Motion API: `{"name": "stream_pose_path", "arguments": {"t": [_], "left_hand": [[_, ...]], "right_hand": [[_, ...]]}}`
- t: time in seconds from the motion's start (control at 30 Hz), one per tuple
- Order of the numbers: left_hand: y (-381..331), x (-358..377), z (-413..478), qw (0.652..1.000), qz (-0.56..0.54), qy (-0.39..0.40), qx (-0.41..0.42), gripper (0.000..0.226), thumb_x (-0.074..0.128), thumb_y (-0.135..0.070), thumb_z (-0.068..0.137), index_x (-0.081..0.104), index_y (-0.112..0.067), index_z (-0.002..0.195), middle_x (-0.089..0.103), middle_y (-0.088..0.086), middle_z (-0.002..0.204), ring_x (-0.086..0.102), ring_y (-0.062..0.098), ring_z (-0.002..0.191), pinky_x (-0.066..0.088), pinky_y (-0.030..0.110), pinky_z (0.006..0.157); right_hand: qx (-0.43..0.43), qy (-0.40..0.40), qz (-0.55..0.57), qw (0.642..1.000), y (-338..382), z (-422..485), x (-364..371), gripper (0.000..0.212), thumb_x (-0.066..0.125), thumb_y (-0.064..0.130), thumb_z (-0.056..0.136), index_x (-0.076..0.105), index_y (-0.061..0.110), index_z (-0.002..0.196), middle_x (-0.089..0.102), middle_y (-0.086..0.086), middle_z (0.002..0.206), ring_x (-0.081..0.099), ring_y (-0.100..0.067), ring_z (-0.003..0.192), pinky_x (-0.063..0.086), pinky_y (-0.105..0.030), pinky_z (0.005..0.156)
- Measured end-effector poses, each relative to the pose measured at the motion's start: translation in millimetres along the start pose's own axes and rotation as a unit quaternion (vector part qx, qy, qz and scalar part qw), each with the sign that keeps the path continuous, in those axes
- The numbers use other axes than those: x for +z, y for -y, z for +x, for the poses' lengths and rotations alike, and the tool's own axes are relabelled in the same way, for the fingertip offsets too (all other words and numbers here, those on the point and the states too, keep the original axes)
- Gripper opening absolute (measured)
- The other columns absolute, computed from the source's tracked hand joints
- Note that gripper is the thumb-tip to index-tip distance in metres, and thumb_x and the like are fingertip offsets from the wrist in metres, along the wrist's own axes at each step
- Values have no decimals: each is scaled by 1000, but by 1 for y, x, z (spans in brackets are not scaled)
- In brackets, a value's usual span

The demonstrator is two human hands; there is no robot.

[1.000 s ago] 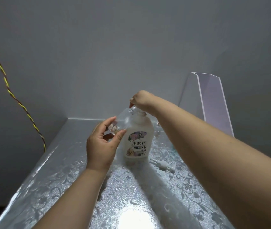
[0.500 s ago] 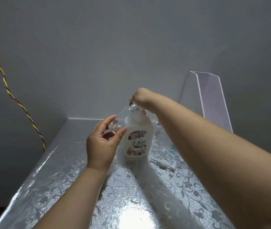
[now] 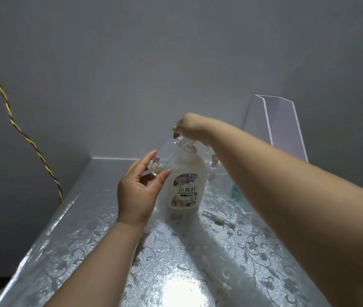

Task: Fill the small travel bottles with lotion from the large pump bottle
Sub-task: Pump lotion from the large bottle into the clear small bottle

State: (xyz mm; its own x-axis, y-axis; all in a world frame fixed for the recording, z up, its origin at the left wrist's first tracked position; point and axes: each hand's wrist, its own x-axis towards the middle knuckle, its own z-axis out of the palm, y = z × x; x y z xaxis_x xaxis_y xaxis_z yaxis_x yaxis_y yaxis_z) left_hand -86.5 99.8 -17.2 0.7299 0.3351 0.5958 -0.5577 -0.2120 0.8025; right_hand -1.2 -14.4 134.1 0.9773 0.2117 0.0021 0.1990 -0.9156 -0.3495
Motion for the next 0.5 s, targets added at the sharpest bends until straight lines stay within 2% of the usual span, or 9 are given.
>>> {"name": "stream_pose_path", "arguments": {"t": [0.07, 0.13, 0.2, 0.3, 0.37, 0.47, 0.5], "left_hand": [[2, 0, 0, 1000, -3, 7, 5, 48, 75, -36, 72, 58, -48, 115, 66, -14, 112, 66, 3, 97, 51, 16, 87], [3, 0, 0, 1000, 9, 10, 17, 49, 74, -34, 73, 59, -40, 119, 62, -16, 112, 62, -3, 98, 48, 11, 87], [5, 0, -1, 1000, 17, 8, 22, 48, 74, -32, 73, 59, -36, 119, 59, -14, 111, 60, -6, 97, 46, 9, 86], [10, 0, -1, 1000, 13, 7, 8, 47, 75, -33, 73, 59, -42, 116, 60, -9, 112, 62, 1, 99, 49, 15, 89], [11, 0, -1, 1000, 14, 6, 9, 46, 75, -35, 72, 59, -43, 115, 60, -11, 111, 62, 3, 99, 50, 17, 89], [7, 0, -1, 1000, 12, 3, 10, 47, 75, -38, 70, 59, -46, 114, 60, -13, 107, 62, 4, 96, 49, 15, 86], [7, 0, -1, 1000, 9, 2, 10, 47, 75, -38, 70, 59, -47, 113, 60, -13, 106, 62, 5, 95, 49, 14, 85]], "right_hand": [[12, 4, 0, 1000, -1, 2, 4, 34, 41, 12, 98, 60, -8, 119, 64, -21, 114, 63, -32, 101, 43, -30, 76], [25, 11, 8, 1000, -3, 4, 7, 34, 40, 1, 94, 61, -8, 119, 63, -23, 122, 62, -36, 109, 51, -37, 86], [29, 11, -4, 999, -2, 3, 9, 35, 41, -2, 94, 58, -7, 124, 59, -20, 129, 58, -33, 117, 47, -37, 96], [18, 7, -17, 1000, -3, 5, 13, 34, 39, -1, 95, 58, -8, 122, 58, -20, 130, 58, -27, 111, 44, -33, 85], [11, 2, -37, 999, -4, 4, 14, 34, 38, -1, 96, 58, -8, 122, 58, -19, 129, 58, -29, 110, 44, -33, 84], [5, 1, -48, 999, -2, -3, 7, 33, 39, 2, 97, 58, -6, 124, 59, -18, 122, 52, -24, 97, 40, -29, 79], [2, -7, -45, 999, -1, -2, 5, 33, 40, 6, 98, 58, -4, 125, 58, -17, 121, 54, -26, 101, 41, -29, 81]]}}
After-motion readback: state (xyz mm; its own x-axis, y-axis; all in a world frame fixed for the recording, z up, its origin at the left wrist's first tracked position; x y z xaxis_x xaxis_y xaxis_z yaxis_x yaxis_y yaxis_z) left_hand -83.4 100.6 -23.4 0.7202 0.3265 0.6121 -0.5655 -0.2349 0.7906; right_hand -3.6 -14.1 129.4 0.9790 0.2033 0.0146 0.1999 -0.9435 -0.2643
